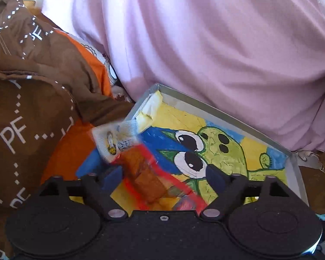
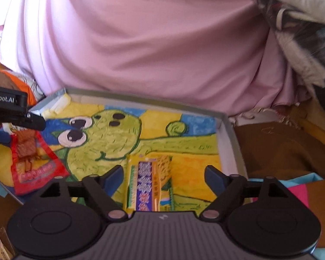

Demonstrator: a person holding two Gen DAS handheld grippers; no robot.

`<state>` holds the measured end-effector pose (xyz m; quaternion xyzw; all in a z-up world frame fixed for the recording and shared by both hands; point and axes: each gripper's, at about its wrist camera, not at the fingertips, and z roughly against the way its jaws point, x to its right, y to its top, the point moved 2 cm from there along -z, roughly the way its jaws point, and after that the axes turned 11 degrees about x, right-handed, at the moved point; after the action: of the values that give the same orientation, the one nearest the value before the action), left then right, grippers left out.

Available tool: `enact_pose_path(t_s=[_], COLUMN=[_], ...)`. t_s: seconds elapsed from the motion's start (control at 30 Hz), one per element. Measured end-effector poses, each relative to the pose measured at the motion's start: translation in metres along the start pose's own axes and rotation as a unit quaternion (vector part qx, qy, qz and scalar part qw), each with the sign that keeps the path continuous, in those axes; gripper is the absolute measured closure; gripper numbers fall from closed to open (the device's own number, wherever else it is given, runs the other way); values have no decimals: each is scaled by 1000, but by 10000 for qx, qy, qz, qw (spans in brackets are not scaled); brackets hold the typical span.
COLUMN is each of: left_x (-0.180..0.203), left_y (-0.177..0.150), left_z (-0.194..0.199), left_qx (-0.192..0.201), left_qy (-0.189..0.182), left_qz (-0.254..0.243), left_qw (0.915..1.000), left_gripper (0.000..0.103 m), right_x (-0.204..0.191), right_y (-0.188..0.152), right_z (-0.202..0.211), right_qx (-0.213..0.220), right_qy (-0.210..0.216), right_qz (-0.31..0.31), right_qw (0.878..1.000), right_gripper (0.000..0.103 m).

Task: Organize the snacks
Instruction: 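Carry both packs to the grey frog tray and release them inside, then lift both tools from the tray back toward the remaining snacks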

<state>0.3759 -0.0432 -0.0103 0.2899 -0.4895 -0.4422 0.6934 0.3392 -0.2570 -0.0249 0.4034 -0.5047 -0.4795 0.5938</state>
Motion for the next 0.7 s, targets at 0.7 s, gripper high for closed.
enact_pose_path(t_s=[0.7], left_x=[3], left_y=[15], left_z=[84], left_qx=[790], left_qy=[-98], left_qz=[-858], left_qw=[9931], left_gripper=[1], right_x=[-2], right_y=[36], right_z=[81], right_qx=[827], right_qy=[-230], right_qz=[-116], right_qw=[9962], right_gripper=[0])
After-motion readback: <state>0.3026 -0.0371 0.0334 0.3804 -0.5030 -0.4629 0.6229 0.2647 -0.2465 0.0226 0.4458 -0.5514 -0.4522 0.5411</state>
